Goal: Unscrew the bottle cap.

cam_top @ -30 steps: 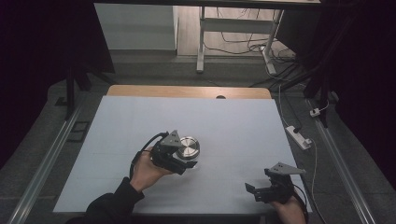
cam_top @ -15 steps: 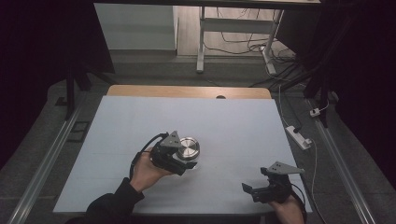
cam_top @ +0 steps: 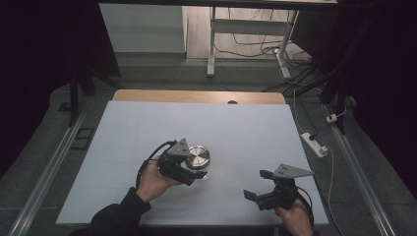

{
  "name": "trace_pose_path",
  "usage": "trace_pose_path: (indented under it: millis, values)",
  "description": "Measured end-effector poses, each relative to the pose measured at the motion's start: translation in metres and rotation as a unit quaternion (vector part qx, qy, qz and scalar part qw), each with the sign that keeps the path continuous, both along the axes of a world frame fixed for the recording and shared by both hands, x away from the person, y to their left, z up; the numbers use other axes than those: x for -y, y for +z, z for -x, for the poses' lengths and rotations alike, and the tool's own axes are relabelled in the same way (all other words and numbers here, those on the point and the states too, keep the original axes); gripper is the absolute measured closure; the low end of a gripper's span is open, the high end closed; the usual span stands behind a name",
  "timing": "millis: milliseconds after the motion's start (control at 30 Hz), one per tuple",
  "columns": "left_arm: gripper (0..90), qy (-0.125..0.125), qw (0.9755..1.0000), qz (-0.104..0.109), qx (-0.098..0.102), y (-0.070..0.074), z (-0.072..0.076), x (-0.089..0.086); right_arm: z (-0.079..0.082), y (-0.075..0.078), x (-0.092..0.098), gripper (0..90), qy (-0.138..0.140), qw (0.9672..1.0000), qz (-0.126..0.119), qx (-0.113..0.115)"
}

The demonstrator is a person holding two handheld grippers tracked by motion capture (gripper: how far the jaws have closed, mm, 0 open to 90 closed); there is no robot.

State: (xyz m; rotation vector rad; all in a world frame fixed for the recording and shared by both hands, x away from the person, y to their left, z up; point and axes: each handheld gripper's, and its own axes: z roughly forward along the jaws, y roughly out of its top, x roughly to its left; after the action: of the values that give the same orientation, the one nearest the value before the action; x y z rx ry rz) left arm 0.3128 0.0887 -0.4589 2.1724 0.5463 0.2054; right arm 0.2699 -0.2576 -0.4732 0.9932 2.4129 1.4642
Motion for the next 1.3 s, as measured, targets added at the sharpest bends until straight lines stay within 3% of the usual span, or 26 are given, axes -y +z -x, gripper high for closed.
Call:
trace_pose_path:
  millis: [233,300,567,833,1300]
  values:
    - [15.6,-0.003,1.0,-0.002,0.002,-0.001,0.001,0.001,-0.005,0.008,-0.013,0.0,0.005,0.9999,-0.009,0.005]
    - [15.5,-0.005,1.0,-0.004,0.002,-0.001,0.001,0.002,-0.007,0.013,-0.022,0.0,0.007,0.9998,0.005,0.016]
    - [15.5,0.001,1.0,-0.009,0.001,-0.001,0.002,0.003,-0.013,0.026,-0.046,0.0,0.007,0.9994,0.011,0.034]
    - [15.6,0.0,1.0,-0.003,-0.003,-0.002,0.002,0.005,-0.026,0.037,-0.069,0.0,0.024,0.9988,0.014,0.041]
    - [15.6,-0.008,0.9999,-0.008,-0.001,-0.001,0.002,0.008,-0.034,0.05,-0.113,0.0,0.059,0.9962,0.027,0.059]
